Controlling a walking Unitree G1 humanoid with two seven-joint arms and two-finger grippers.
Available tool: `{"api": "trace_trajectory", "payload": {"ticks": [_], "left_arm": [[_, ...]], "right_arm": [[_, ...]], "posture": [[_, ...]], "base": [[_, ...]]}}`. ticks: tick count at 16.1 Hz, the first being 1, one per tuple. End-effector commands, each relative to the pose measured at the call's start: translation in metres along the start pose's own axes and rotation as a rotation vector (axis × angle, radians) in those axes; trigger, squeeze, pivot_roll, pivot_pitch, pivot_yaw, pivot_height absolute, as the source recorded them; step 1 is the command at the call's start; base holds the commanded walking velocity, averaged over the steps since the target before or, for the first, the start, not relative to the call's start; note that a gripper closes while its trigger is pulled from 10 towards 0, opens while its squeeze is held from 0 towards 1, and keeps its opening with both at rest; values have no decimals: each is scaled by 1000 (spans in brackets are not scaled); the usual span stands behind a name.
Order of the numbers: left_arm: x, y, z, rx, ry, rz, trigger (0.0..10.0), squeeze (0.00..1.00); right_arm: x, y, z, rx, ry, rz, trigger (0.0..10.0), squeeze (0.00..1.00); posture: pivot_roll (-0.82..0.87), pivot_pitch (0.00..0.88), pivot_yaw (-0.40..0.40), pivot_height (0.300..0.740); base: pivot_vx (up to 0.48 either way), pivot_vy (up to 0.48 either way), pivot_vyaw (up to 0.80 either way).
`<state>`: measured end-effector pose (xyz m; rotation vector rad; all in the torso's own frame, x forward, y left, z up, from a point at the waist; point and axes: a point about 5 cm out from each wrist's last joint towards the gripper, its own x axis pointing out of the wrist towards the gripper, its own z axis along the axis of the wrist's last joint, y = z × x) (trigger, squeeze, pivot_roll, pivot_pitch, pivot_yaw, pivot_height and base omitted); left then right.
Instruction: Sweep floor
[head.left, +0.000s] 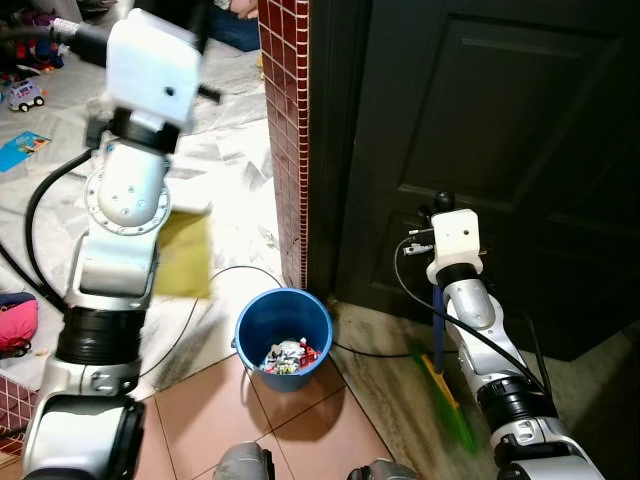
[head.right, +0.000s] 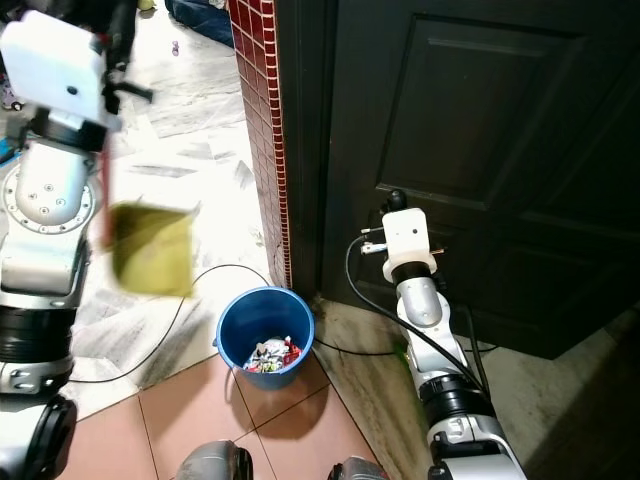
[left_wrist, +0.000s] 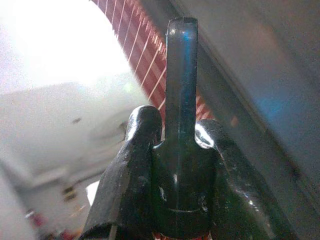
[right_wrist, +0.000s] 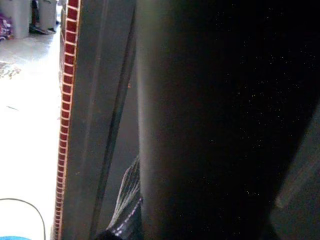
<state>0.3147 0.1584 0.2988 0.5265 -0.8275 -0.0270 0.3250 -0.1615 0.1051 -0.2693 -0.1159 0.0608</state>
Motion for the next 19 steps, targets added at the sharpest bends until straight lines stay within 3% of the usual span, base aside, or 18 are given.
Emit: {"api": "trace_trajectory", "payload": {"ticks": [1, 2, 3, 5, 7, 9, 11, 14, 19], "left_arm": [[-6, 4, -12, 43, 54, 24, 10000, 0], [-15, 3, -25, 43, 125, 44, 10000, 0], [-37, 0, -52, 5, 266, 84, 10000, 0], [-56, -5, -73, -36, 392, 124, 10000, 0], [-84, -15, -101, -145, 581, 218, 10000, 0], [-105, -26, -119, -200, 726, 298, 10000, 0], [-121, -42, -125, -219, 795, 320, 10000, 0], [-134, -58, -127, -227, 823, 301, 10000, 0], [-154, -86, -126, -292, 892, 251, 10000, 0]], "right_arm": [[5, 3, 10, 9, -50, 24, 10000, 0], [5, 6, 10, 22, -52, 39, 10000, 0], [4, 11, 11, 37, -55, 64, 10000, 0], [3, 13, 10, 43, -53, 76, 10000, 0], [2, 15, 11, 65, -56, 95, 10000, 0], [1, 20, 15, 114, -79, 127, 10000, 0], [0, 29, 22, 151, -104, 184, 10000, 0], [-2, 37, 29, 182, -141, 248, 10000, 0], [-2, 38, 30, 214, -134, 253, 10000, 0]], "posture": [[31, 0, -5, 740], [31, 0, -5, 740], [30, 0, -5, 740], [30, 0, -6, 740], [29, 0, -6, 740], [24, 0, -4, 740], [18, 0, -2, 740], [17, 0, -1, 740], [17, 0, 3, 740]], "base": [[0, 0, 0], [0, 0, 0], [0, 0, 0], [0, 0, 0], [0, 0, 0], [0, 0, 0], [0, 0, 0], [0, 0, 454], [0, 0, 731]]}}
